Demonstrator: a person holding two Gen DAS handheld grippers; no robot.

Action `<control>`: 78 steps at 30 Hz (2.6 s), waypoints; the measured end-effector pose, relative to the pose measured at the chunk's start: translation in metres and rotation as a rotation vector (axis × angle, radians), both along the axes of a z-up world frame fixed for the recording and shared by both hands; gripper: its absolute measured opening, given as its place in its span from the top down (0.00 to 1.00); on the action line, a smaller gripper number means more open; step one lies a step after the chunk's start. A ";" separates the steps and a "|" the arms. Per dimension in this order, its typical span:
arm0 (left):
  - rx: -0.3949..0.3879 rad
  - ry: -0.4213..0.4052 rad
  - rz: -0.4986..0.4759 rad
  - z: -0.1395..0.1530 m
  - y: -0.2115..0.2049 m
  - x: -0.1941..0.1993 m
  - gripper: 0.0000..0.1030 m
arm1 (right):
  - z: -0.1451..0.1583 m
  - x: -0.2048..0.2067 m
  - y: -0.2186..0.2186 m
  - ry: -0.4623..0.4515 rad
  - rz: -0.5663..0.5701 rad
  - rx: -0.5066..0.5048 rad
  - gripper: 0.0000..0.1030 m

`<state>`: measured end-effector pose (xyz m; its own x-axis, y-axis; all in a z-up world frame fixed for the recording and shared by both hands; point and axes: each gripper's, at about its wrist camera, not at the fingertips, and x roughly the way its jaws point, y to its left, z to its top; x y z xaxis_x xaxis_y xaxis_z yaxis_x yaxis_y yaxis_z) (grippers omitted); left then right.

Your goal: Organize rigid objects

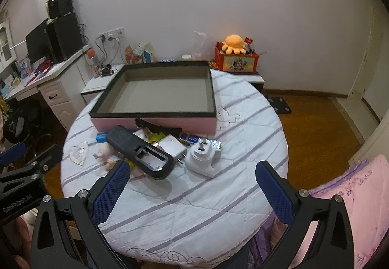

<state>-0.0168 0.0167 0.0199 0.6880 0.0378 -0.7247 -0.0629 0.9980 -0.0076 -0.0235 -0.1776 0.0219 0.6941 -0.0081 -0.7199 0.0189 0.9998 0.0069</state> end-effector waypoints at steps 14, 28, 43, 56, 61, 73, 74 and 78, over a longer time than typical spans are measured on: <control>0.018 0.070 0.008 -0.047 -0.011 0.059 0.00 | -0.065 0.070 -0.039 0.161 -0.062 0.058 0.00; 0.011 0.114 -0.006 -0.067 -0.015 0.094 0.00 | -0.103 0.106 -0.036 0.260 -0.051 0.116 0.25; 0.004 0.092 0.000 -0.060 -0.011 0.088 0.00 | -0.091 0.098 -0.032 0.212 -0.022 0.139 0.35; -0.008 0.057 -0.002 -0.034 -0.010 0.103 0.00 | -0.036 0.110 -0.023 0.117 0.030 0.083 0.57; -0.028 0.051 0.001 -0.034 -0.007 0.110 0.00 | -0.046 0.123 -0.021 0.143 0.036 0.077 0.56; -0.026 0.059 -0.013 -0.040 -0.009 0.105 0.00 | -0.087 0.099 -0.026 0.257 0.013 0.148 0.23; -0.026 0.059 -0.012 -0.040 -0.009 0.103 0.00 | -0.090 0.099 -0.025 0.268 0.010 0.145 0.23; -0.026 0.065 -0.007 -0.042 -0.009 0.100 0.00 | -0.106 0.102 -0.022 0.327 0.016 0.142 0.35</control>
<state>0.0837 0.0076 -0.0216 0.6396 0.0134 -0.7686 -0.0570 0.9979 -0.0300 0.0788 -0.1997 -0.0845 0.4261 0.1171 -0.8971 0.0270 0.9895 0.1420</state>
